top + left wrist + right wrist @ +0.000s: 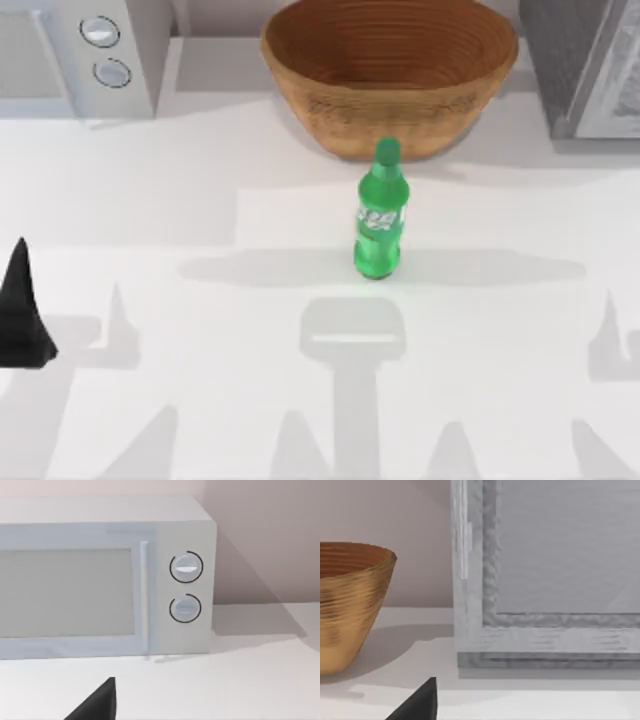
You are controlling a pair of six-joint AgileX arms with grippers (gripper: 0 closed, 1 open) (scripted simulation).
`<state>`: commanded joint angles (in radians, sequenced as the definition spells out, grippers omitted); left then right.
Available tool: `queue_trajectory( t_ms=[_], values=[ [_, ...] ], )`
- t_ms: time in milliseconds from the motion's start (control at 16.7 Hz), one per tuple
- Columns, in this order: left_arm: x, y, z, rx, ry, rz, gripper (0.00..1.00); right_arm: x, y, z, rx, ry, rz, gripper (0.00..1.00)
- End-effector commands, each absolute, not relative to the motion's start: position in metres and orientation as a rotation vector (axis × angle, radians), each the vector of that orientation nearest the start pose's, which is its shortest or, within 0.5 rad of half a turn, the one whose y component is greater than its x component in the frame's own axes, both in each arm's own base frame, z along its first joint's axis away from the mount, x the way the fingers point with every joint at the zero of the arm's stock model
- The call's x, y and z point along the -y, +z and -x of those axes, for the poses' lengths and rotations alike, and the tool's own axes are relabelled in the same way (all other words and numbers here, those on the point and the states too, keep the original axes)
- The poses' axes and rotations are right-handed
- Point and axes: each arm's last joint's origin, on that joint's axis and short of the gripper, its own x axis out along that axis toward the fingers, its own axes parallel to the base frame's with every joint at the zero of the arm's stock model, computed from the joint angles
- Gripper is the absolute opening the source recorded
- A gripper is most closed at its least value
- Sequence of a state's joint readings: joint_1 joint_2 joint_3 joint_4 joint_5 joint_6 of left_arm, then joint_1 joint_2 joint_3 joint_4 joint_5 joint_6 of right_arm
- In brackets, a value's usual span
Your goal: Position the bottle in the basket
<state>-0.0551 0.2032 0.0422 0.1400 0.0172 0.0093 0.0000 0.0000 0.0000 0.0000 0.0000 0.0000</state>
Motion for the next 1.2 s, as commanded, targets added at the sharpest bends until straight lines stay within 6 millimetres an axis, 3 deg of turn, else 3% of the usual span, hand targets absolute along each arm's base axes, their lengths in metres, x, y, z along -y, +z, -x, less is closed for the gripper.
queue_trajectory(
  t_ms=[360,660,960,1200],
  values=[
    [0.032,0.189,-0.157,-0.045,-0.238,-0.016,1.00,0.001,0.160,-0.106,0.000,0.000,0.000,1.00],
    [0.071,0.185,-0.208,-0.040,-0.405,-0.014,1.00,0.001,0.160,-0.106,0.000,0.000,0.000,1.00],
    [0.123,0.149,-0.249,-0.021,-0.570,-0.005,1.00,0.001,0.160,-0.106,0.000,0.000,0.000,1.00],
    [0.161,0.105,-0.262,-0.007,-0.685,0.000,1.00,0.001,0.160,-0.106,0.000,0.000,0.000,1.00]
  ],
)
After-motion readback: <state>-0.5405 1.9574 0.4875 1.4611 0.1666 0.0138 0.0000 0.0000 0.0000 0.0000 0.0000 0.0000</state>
